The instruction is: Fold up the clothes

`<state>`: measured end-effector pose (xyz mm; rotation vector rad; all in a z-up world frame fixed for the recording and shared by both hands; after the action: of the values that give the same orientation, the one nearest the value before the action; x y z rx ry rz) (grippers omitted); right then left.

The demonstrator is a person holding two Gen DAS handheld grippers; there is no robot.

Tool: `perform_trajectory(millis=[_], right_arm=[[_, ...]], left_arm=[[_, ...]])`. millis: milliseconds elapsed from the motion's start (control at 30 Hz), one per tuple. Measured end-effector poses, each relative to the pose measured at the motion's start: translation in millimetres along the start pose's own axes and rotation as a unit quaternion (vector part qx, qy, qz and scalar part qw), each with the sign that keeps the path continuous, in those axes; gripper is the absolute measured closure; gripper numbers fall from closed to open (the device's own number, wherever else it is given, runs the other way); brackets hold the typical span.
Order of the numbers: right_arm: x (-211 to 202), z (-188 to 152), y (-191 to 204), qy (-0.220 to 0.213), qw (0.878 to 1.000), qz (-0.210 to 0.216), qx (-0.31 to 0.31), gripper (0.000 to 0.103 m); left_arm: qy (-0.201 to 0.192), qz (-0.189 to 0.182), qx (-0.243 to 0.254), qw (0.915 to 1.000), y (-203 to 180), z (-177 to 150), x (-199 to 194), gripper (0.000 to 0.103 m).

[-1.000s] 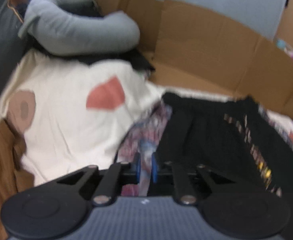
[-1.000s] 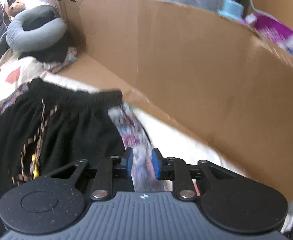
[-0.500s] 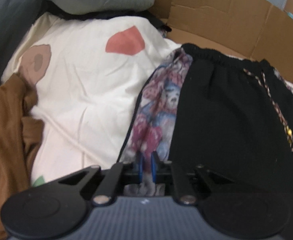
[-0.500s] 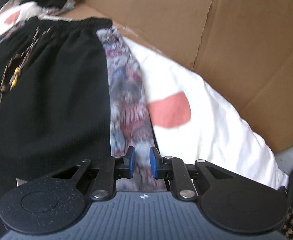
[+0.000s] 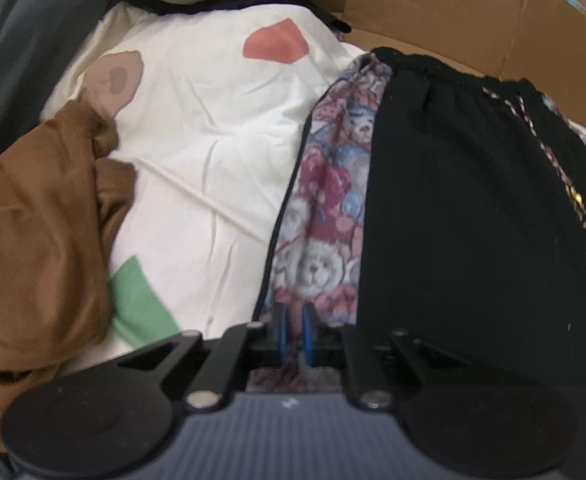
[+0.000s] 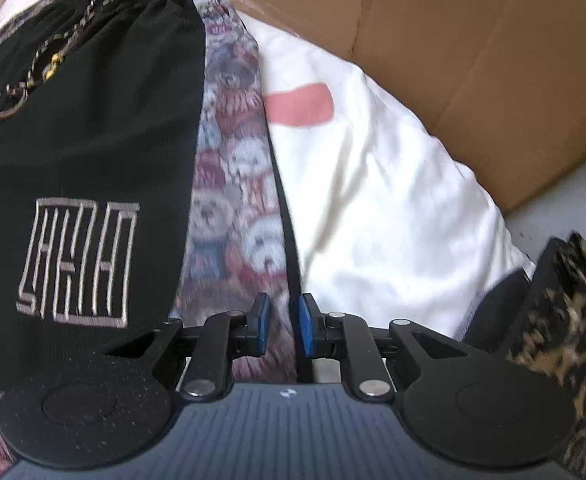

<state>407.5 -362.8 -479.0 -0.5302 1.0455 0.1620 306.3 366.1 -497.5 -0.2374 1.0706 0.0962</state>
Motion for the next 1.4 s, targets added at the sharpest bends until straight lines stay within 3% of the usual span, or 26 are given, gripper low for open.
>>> perform_trajectory(millis=[267, 433, 733, 867, 1067, 1133, 1200, 1400], right_arm=[[-24.2, -19.8, -28.6, 0.011, 0.999, -0.023, 0.04, 0.081], [-52.4, -23.5, -34.9, -0.006, 0.999, -0.025, 0.047, 0.08], [-24.8, -41.1, -7.3, -0.019, 0.994, -0.004, 0.112, 0.08], [-19.0, -52.1, 2.4, -0.013, 0.997, -0.02, 0.072, 0.08], [-13.6, -53.7, -3.8, -0.004, 0.996, 0.0, 0.091, 0.081], [-12.5, -53.2, -3.4, -0.005, 0.996, 0.005, 0.084, 0.087], [-12.7, -52.3, -2.5, -0.007, 0.997, 0.003, 0.071, 0.099], [-15.2, -52.4, -13.4, 0.004, 0.997, -0.021, 0.079, 0.103]], left_arm=[[-0.01, 0.038, 0.024, 0.9989, 3.7, -18.1, -31.6, 0.095], [-0.03, 0.024, -0.014, 0.9992, 5.8, -21.1, -52.4, 0.094], [-0.04, 0.013, -0.053, 0.9977, 7.9, -38.1, -50.4, 0.093], [-0.035, 0.014, -0.061, 0.9974, 7.8, -46.9, -47.5, 0.093], [-0.03, 0.014, -0.062, 0.9975, 8.3, -53.5, -46.1, 0.093], [-0.028, 0.015, -0.061, 0.9976, 8.5, -54.7, -45.8, 0.093], [-0.025, 0.015, -0.059, 0.9979, 8.4, -55.7, -44.9, 0.093], [-0.014, 0.018, -0.052, 0.9984, 9.1, -59.4, -38.6, 0.091]])
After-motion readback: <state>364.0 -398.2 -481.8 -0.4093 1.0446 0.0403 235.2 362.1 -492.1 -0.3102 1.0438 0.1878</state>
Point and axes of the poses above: each gripper's, at about its wrist camera, not at the fingertips, and x roughly the way its jaws point, y to its left, z to its top, the point moved 10 cm from there along x, roughly the way its jaws point, and after that the axes turned 11 degrees about -z, right-handed, at the moved point
